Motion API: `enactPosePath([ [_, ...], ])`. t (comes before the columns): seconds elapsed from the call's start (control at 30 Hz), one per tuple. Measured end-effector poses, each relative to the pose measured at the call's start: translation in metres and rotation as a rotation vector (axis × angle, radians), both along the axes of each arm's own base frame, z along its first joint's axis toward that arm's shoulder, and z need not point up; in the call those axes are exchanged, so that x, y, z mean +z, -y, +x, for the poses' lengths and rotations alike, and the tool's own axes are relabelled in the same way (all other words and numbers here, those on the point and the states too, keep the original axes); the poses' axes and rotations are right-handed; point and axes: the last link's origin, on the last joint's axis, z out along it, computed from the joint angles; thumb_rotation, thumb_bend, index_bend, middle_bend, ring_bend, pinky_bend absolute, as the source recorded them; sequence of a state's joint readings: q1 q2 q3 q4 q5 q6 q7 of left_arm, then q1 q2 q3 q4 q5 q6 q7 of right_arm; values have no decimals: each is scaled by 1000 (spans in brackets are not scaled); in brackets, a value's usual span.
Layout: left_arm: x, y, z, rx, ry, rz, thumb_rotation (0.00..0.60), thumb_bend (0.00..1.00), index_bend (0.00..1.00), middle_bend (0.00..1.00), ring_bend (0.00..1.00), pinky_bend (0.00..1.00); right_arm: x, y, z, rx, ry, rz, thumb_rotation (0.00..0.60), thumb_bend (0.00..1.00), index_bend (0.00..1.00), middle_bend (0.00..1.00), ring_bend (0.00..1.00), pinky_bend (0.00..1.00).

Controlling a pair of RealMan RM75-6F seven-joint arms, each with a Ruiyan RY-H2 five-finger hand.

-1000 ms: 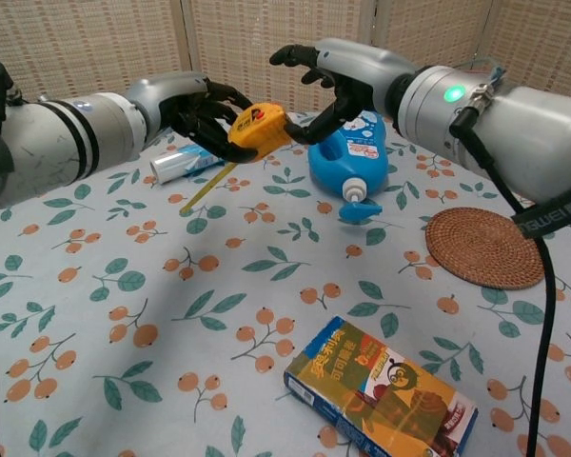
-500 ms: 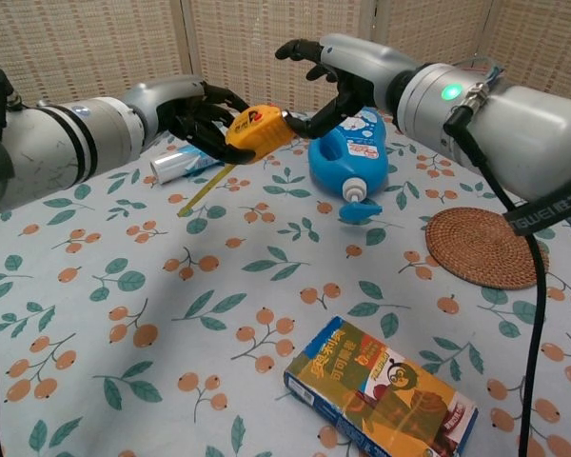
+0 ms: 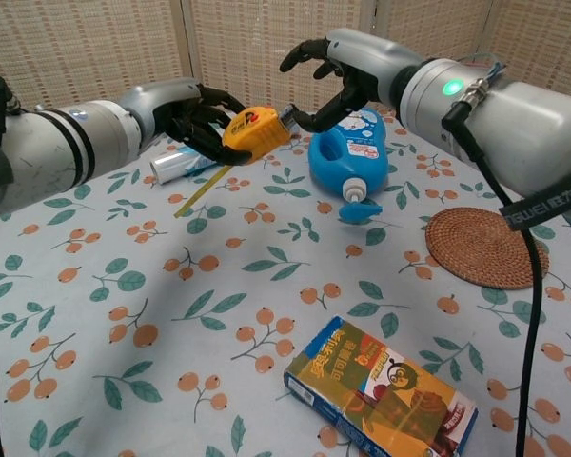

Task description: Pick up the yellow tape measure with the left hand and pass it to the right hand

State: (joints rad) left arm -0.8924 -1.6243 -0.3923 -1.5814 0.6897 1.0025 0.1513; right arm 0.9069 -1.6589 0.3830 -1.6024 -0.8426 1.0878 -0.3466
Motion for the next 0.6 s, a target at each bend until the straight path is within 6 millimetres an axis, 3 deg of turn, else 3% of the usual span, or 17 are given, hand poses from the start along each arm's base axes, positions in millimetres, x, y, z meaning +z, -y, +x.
enactPosePath([
  [0.6, -1, -3, -1, 6, 8, -1, 600, 390, 517, 505, 382, 94, 0, 2, 5, -19, 21, -11, 600, 490, 575, 231, 204, 0],
])
